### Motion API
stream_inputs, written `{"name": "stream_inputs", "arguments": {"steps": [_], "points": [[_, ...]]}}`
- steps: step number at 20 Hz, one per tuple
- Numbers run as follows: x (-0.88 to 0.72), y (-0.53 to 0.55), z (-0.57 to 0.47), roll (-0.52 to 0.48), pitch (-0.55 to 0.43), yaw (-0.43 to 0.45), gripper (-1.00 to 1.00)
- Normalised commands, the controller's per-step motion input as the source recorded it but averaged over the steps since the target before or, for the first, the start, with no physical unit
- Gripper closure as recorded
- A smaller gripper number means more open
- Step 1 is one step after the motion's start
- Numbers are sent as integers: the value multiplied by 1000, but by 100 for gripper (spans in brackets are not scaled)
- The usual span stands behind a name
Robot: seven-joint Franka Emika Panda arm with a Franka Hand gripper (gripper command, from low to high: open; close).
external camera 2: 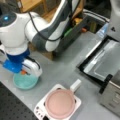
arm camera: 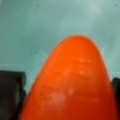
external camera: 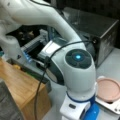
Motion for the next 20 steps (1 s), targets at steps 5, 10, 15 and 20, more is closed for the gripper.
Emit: {"name": "stream_inputs", "arguments": {"steps": [5, 10, 15, 20], "points": [[-19, 463, 35, 41, 21, -221, 100], [-62, 313, 5, -15, 18, -159, 100], [-109, 239, 14, -58, 29, -98, 100], [-123, 269, 2, -196, 59, -6, 100]]}}
